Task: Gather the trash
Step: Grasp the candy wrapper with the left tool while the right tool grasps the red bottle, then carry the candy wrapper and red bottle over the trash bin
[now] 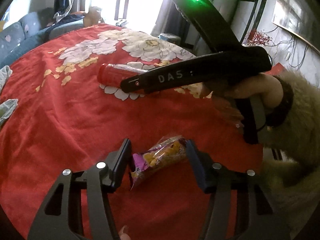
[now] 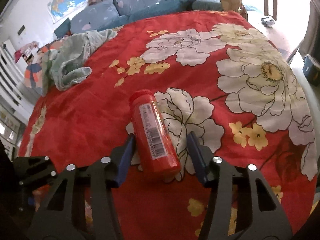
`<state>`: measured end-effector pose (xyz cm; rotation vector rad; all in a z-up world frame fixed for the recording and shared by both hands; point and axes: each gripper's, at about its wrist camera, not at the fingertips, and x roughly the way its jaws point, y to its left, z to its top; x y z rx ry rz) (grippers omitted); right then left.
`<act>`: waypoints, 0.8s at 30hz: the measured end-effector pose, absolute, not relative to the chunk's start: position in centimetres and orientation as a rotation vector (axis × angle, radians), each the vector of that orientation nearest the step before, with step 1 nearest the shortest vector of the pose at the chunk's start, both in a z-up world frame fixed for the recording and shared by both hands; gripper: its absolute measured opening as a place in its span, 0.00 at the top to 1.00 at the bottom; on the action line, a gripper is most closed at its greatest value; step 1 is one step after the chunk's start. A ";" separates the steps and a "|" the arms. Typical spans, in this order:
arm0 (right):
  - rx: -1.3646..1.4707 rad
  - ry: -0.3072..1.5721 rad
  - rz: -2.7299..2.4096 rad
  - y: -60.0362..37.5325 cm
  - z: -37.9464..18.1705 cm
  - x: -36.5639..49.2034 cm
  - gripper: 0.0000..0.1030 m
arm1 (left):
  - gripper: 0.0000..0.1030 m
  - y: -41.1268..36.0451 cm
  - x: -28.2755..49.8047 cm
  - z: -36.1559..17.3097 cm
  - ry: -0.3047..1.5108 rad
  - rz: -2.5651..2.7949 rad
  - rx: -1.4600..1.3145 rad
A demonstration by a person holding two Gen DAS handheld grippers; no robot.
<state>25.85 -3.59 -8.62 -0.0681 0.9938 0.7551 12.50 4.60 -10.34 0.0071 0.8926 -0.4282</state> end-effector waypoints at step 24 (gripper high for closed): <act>0.129 0.811 0.631 -16.7 -2.7 20.2 0.77 | 0.89 -1.9 11.5 -8.5 0.856 -0.514 0.046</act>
